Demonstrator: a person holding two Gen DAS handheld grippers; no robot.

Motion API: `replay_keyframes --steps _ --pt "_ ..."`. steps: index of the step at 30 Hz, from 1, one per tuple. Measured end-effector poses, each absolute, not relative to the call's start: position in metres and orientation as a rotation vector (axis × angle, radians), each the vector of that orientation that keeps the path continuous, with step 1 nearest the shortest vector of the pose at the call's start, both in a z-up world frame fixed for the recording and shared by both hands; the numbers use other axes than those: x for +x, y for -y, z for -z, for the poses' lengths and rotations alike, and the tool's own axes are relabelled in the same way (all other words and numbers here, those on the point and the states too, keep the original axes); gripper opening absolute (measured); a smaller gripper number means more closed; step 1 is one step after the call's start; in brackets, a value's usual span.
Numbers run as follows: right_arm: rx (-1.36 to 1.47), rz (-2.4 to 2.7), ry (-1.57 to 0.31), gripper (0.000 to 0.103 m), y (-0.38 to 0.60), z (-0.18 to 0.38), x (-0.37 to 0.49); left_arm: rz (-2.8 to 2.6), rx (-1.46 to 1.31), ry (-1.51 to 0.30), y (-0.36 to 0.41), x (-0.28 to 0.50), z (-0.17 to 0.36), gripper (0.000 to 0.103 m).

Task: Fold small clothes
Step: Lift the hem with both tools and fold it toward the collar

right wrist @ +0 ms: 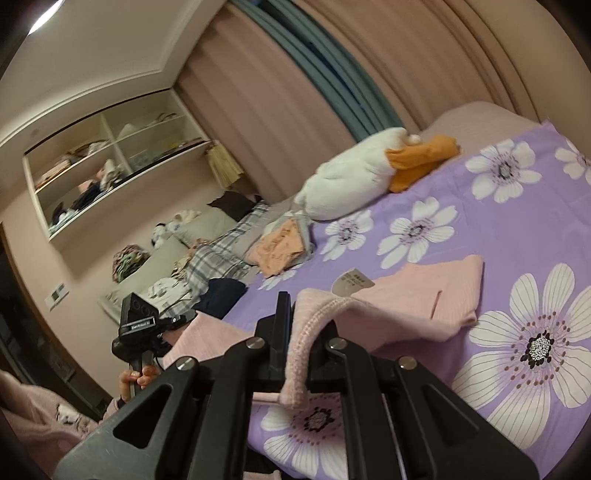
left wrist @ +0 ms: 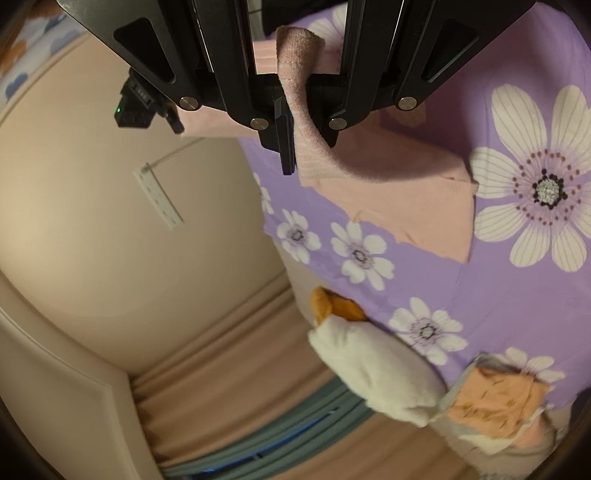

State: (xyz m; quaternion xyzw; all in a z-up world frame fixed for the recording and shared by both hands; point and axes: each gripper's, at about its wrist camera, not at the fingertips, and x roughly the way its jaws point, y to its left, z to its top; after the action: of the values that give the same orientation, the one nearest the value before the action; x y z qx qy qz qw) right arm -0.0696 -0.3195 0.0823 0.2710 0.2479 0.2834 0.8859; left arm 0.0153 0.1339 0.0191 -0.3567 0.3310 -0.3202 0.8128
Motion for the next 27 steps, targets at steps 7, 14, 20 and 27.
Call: replay_keyframes --steps 7,14,20,27 --pt "0.612 -0.516 -0.58 0.007 0.327 -0.06 -0.016 0.609 -0.797 -0.762 -0.142 0.061 0.008 0.0" --pt "0.663 -0.444 -0.655 0.007 0.336 -0.029 0.041 0.567 -0.813 -0.832 -0.138 0.11 0.032 0.0" --pt "0.684 -0.368 -0.749 0.007 0.342 0.003 0.087 0.524 -0.821 -0.919 -0.132 0.155 0.061 0.0" --pt "0.715 -0.283 -0.874 0.008 0.347 0.044 0.136 0.484 -0.862 -1.035 -0.123 0.21 0.096 0.0"
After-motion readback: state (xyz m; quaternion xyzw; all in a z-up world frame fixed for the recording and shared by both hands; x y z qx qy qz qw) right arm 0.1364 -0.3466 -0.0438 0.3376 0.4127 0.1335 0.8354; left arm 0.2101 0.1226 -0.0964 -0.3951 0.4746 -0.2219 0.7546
